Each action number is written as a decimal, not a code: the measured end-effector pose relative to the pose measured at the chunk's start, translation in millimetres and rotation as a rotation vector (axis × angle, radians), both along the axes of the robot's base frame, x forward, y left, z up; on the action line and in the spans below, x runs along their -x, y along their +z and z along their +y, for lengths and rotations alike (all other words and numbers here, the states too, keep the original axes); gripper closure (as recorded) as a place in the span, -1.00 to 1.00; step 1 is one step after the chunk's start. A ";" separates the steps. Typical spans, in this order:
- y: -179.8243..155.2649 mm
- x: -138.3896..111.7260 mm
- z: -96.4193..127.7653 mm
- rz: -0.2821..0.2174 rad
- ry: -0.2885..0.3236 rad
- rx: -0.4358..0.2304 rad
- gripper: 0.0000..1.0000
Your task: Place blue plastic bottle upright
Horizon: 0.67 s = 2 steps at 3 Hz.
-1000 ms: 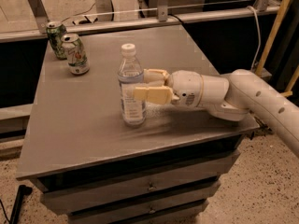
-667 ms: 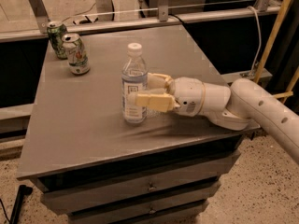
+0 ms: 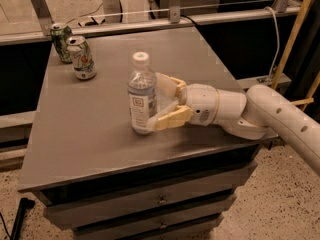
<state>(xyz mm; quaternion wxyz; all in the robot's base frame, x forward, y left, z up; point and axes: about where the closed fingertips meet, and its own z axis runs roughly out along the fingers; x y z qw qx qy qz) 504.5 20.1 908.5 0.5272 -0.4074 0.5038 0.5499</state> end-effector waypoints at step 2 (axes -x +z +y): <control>57.7 -2.6 -6.7 -0.060 0.039 0.063 -1.00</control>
Offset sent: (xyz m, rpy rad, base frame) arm 0.0066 -0.0155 0.0976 -0.1278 -0.1057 0.0495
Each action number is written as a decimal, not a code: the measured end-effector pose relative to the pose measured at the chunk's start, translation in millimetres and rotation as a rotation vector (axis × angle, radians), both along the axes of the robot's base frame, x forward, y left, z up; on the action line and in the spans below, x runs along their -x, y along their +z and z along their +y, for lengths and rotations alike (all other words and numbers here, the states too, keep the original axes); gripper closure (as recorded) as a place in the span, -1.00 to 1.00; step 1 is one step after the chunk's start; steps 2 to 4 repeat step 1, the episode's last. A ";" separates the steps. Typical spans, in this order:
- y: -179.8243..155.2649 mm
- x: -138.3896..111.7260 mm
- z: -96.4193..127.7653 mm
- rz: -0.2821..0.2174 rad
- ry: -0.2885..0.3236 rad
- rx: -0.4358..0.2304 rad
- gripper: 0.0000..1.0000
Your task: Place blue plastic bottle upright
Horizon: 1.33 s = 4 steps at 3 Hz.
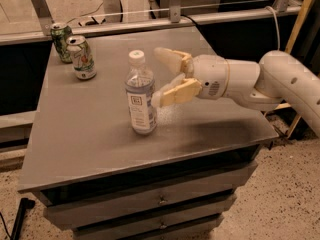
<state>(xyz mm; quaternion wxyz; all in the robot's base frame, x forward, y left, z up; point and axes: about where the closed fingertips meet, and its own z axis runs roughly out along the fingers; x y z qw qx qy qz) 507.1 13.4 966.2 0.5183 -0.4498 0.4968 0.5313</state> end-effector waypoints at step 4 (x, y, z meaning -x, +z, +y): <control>8.1 -0.7 -1.2 -0.009 0.001 0.006 -1.00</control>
Offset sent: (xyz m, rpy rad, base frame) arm 0.0000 0.0000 0.0000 0.0000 0.0000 0.0000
